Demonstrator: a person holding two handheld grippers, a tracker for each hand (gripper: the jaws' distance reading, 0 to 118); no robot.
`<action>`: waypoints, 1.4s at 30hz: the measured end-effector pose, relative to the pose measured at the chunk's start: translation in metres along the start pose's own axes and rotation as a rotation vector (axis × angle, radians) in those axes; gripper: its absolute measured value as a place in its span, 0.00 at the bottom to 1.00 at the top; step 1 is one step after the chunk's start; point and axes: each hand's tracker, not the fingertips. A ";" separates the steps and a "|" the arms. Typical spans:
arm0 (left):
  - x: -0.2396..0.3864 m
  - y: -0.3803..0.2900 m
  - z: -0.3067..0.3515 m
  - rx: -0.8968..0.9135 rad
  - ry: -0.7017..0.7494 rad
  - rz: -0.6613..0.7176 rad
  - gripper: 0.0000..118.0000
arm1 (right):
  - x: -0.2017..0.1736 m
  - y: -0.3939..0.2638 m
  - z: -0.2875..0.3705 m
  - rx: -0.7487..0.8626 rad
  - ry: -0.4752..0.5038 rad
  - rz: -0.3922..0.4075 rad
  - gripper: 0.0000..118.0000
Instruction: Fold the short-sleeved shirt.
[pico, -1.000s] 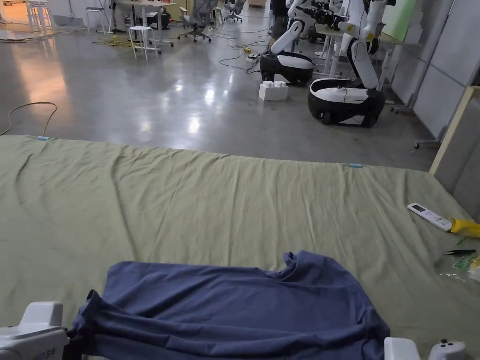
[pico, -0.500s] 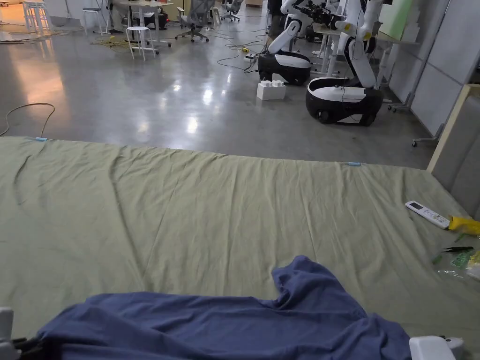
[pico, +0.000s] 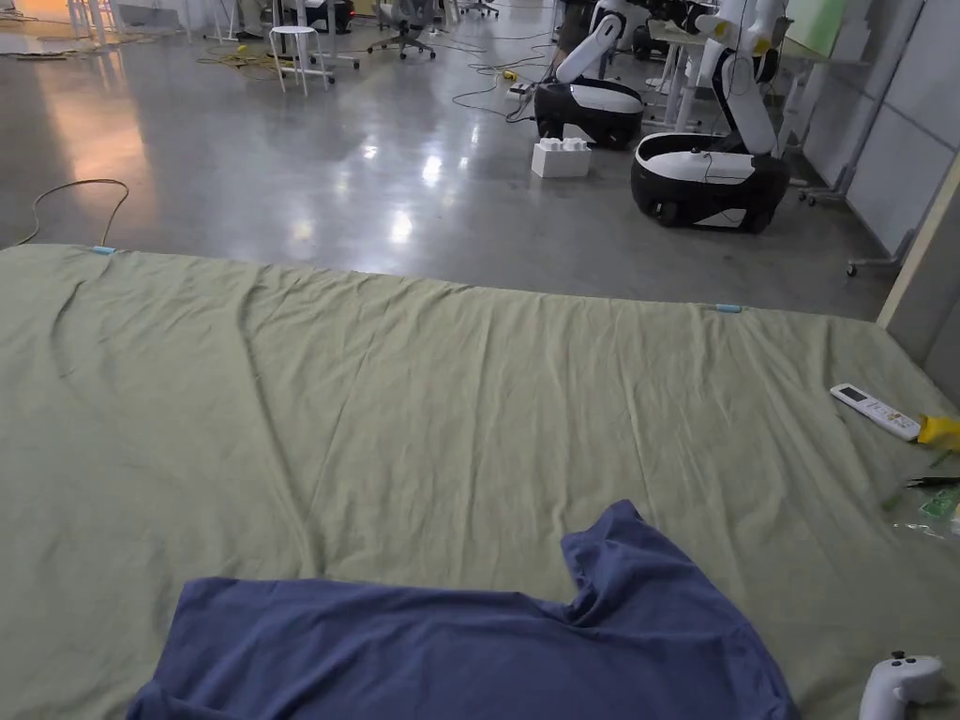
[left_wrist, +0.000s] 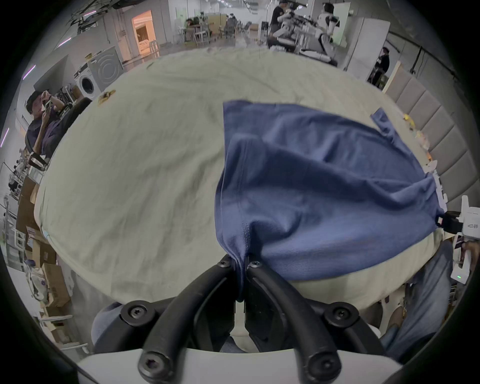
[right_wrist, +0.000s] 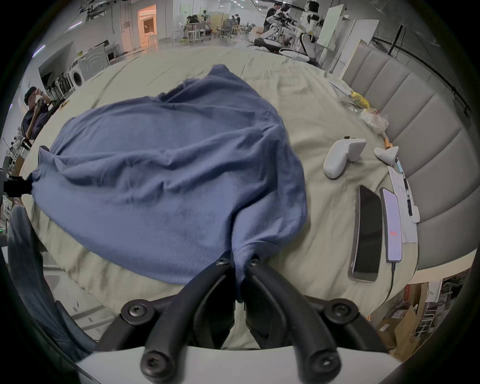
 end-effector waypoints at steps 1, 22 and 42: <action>0.002 0.000 -0.004 -0.017 0.002 -0.008 0.05 | -0.001 0.000 -0.002 0.000 -0.006 -0.003 0.05; 0.028 0.065 0.066 0.639 0.016 0.029 0.48 | -0.038 0.092 0.090 0.717 -0.060 -0.187 0.69; 0.051 0.085 0.091 0.975 0.061 0.037 0.02 | -0.069 0.126 0.115 1.102 -0.145 -0.127 0.00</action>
